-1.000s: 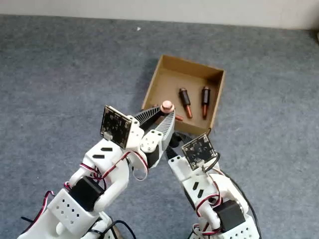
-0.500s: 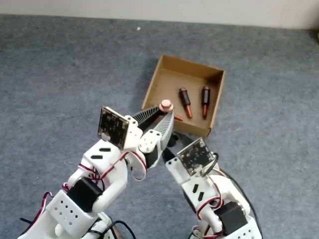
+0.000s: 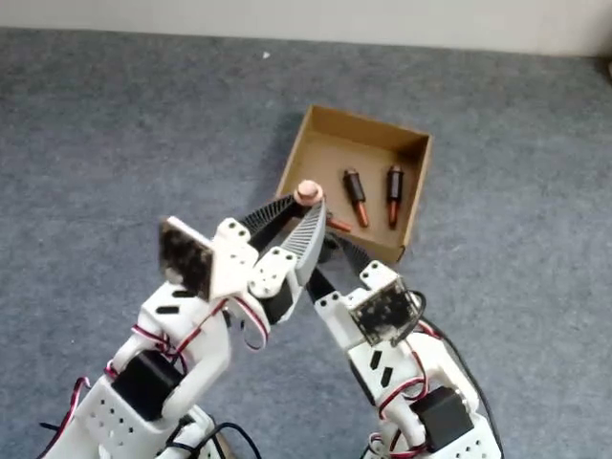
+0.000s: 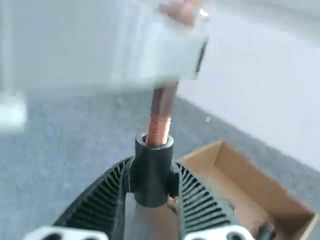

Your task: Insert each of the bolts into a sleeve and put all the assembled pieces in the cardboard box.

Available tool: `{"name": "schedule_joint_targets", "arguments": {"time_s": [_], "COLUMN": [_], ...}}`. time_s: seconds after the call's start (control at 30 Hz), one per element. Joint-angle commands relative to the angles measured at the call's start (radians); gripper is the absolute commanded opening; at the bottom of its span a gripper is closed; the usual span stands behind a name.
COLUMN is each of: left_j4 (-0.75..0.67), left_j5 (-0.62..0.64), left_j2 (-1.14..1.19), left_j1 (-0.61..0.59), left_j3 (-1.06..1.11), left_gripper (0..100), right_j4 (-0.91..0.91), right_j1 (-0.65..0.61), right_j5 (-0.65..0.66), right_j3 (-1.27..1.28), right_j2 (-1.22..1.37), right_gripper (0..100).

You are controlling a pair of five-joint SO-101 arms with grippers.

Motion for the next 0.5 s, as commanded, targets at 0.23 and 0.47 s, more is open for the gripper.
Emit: {"name": "schedule_joint_targets", "arguments": {"time_s": [0.23, 0.47], "left_j4": [-0.003, -0.003], "left_j5": [-0.038, -0.061], "left_j2": [-0.074, -0.074], "left_j1": [-0.001, -0.001], "left_j3": [0.041, 0.036], "left_gripper": [9, 10], "right_j4": [-0.099, -0.097], "right_j1": [0.018, 0.036], "right_j5": [-0.069, -0.069], "right_j3": [-0.085, -0.056], "right_j2": [-0.015, -0.013], "right_gripper": [0.5, 0.5]}}
